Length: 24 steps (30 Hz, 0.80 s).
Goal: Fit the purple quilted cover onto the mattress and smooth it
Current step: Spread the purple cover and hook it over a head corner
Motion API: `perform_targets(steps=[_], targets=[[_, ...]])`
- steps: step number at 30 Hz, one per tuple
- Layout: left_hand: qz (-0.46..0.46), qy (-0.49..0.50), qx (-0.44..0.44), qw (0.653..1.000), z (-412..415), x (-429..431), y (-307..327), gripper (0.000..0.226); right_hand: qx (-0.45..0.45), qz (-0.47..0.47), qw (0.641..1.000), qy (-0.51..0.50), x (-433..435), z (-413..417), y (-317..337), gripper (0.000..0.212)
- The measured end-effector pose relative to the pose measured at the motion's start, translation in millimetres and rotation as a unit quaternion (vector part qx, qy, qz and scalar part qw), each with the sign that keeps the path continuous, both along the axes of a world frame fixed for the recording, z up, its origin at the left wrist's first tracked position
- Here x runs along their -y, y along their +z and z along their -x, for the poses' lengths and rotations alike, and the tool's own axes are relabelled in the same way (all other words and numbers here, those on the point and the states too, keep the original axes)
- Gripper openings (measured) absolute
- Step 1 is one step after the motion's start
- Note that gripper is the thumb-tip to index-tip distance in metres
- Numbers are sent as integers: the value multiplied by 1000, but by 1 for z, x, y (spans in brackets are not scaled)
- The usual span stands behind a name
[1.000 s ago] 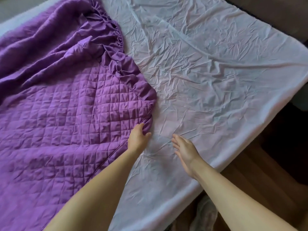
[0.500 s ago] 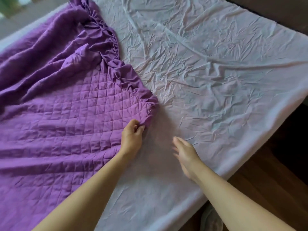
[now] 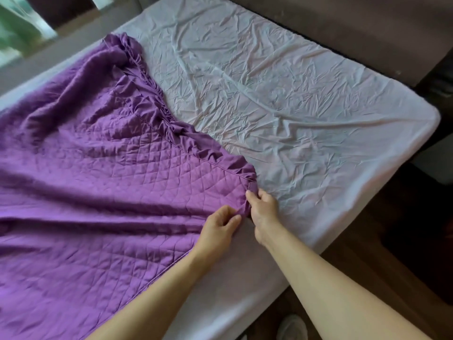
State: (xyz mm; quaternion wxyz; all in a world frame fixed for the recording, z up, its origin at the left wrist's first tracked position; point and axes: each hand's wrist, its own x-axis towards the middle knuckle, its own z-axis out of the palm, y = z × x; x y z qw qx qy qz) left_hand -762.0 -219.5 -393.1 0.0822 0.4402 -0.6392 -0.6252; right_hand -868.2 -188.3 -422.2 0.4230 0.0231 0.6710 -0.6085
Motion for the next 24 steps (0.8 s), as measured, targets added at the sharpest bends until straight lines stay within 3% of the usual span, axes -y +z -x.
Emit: perform_targets(steps=[2,3,5,7,9,11,13,15,17,20,21,24], targets=[[13,42,25,999,13,16,6,12,-178,-33,982,61,-8,4,3,13],[17,92,30,995,21,28,10,23,-276,-32,955,109,-10,5,3,12],[9,169,48,984,38,53,17,45,-408,11,888,212,-9,1,4,19],[-18,185,72,980,45,74,22,47,-509,27,803,307,-1,-14,-4,33],[-38,199,97,974,40,90,19,42,-568,30,740,358,3,-32,-7,32],[-8,242,138,961,20,103,6,49,-591,31,712,379,3,-45,-10,30],[-35,275,125,952,-4,115,-8,49,-600,19,696,394,4,-52,-20,30],[-112,305,69,943,-21,118,-16,31,-570,28,711,411,5,-54,-31,27],[-163,306,37,937,-31,118,-24,31,-527,52,748,400,6,-54,-38,25],[-197,287,25,937,-36,122,-37,27,-412,32,863,289,13,-50,-38,40],[-209,281,21,937,-36,124,-39,29,-392,-6,881,264,19,-48,-41,42],[-240,252,-4,938,-31,126,-37,31,-327,-147,869,341,38,-45,-52,53]])
